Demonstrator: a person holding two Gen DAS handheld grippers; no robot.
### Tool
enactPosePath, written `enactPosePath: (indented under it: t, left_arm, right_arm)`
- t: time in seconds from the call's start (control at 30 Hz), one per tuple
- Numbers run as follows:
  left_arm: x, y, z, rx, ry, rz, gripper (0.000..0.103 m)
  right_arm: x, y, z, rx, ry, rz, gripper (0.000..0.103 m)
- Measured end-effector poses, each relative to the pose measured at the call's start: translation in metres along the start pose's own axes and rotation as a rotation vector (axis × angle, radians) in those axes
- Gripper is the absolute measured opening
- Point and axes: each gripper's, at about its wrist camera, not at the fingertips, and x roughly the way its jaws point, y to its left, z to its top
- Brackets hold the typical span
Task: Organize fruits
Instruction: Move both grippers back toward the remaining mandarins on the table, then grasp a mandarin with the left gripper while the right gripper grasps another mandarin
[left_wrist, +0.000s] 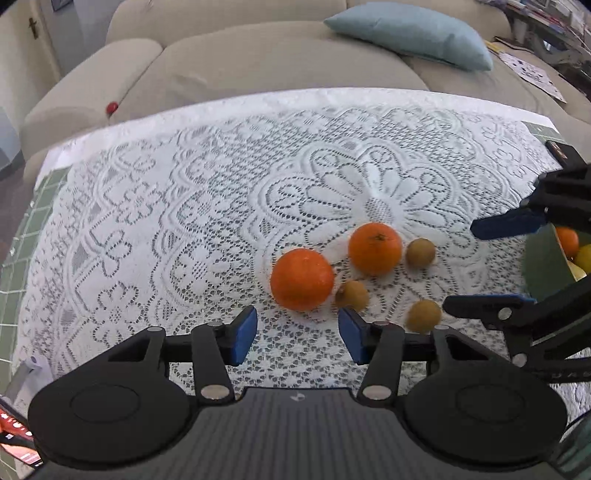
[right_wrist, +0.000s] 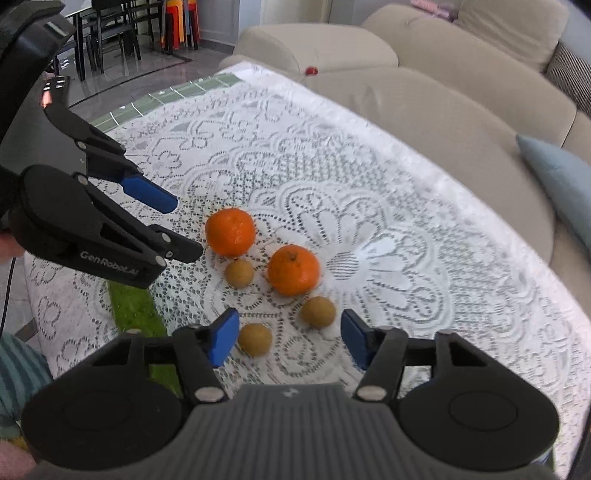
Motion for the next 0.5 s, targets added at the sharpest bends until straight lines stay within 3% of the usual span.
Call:
enactPosePath:
  t: [0.13,0.4,0.5]
  left_arm:
    - [0.01,0.007,0.007,-0.027,0.024,-0.027,0.058]
    - [0.022,0.016,0.017,-0.103,0.006,-0.054,0.056]
    - [0.026,0.023,0.016,-0.149,0.005,-0.101,0.056]
  right_arm:
    - [0.018,-0.006,0.011,0.045,0.028,0.015,0.05]
    - [0.043,-0.013,0.028,0.081,0.044,0.027,0.049]
    - [0.053,-0.014,0.029,0.078,0.057,0.035,0.049]
